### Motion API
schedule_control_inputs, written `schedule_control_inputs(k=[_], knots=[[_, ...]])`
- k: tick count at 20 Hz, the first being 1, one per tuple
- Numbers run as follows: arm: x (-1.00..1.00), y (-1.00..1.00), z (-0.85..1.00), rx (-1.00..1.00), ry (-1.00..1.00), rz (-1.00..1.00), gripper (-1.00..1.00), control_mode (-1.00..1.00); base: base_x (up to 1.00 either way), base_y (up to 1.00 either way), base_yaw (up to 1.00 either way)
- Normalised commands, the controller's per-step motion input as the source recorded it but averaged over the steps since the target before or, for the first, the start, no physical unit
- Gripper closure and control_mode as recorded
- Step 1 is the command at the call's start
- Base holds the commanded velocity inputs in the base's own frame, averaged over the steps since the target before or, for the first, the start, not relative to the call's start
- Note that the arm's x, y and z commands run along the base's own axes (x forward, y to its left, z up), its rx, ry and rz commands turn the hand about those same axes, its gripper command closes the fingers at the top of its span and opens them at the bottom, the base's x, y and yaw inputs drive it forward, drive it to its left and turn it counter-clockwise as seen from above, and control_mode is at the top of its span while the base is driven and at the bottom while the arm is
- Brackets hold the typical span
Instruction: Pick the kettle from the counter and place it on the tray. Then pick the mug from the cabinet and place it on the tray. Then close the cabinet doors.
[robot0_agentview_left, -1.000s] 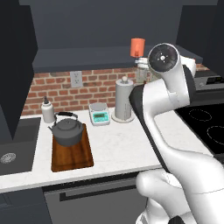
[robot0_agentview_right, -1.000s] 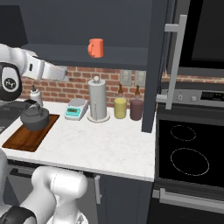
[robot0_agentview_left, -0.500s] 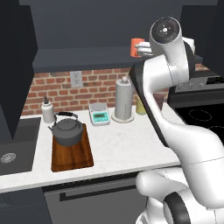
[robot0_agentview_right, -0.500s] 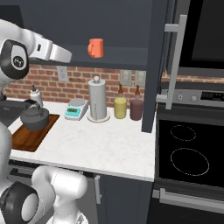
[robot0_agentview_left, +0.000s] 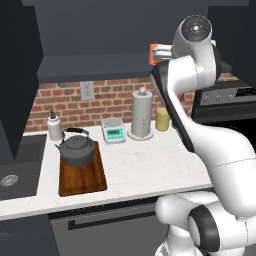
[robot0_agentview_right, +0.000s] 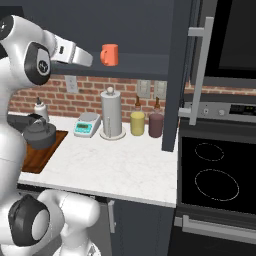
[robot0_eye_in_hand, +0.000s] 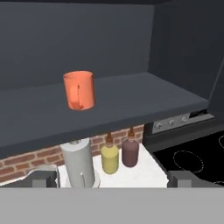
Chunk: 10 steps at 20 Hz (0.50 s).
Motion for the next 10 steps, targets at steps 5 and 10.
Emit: schedule_control_inputs(k=[5, 10], knots=[[0.56, 0.00, -0.03, 0.00, 0.01, 0.07, -1.00, -1.00, 0.00, 0.00, 0.00], [0.50, -0.03, -0.01, 0.00, 0.01, 0.02, -1.00, -1.00, 0.00, 0.00, 0.00]])
